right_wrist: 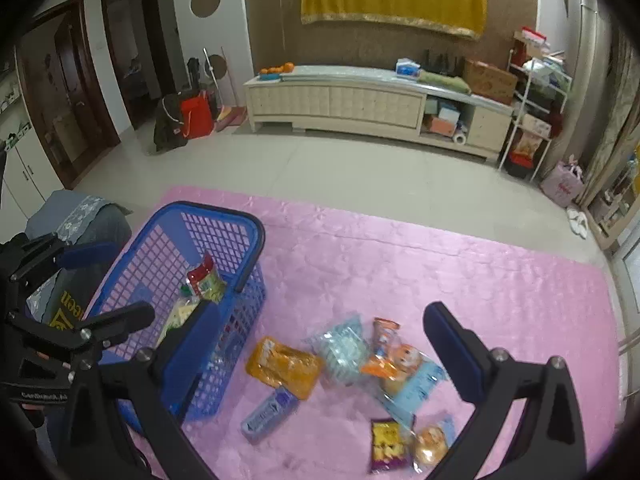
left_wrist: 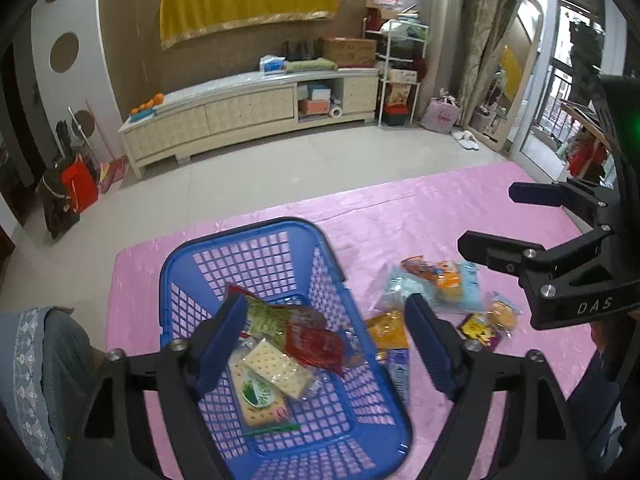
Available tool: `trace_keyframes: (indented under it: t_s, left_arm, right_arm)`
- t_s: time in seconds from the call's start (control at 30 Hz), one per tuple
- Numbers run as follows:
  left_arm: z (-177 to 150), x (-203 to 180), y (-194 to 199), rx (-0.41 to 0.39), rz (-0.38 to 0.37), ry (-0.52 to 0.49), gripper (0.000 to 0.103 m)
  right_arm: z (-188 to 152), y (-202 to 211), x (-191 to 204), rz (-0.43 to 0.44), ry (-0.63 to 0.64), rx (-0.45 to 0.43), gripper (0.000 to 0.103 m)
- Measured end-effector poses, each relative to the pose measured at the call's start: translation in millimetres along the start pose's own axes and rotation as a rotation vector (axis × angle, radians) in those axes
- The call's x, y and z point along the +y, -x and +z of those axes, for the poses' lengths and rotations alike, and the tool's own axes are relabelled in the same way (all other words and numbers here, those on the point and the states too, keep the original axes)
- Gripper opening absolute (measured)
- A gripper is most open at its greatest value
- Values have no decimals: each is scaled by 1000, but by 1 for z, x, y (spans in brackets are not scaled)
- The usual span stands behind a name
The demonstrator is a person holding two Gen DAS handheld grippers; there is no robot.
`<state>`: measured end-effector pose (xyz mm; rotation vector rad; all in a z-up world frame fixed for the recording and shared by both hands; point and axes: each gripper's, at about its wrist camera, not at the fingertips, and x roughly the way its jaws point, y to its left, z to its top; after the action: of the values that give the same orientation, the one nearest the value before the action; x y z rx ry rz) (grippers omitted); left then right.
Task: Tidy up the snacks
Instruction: 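Lower the orange stick snack into the basket and open the left gripper, then move both grippers back over the remaining snacks on the mat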
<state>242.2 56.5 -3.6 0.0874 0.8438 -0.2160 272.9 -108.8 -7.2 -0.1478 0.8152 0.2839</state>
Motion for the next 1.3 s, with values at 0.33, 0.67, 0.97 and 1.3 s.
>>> trace_keyframes:
  t_s: [0.33, 0.67, 0.97, 1.3]
  left_arm:
    - [-8, -60, 39, -66, -27, -80, 84]
    - [-31, -107, 29, -58, -43, -139, 84]
    - [-61, -137, 4, -71, 29, -166, 84]
    - [-91, -147, -33, 3, 27, -149, 84]
  right_arm:
    - [-35, 59, -30, -68, -18, -37, 103]
    - [-82, 73, -58, -109, -54, -55, 103]
    - [-133, 63, -68, -149, -78, -54, 103]
    - [-169, 36, -82, -164, -126, 0, 103]
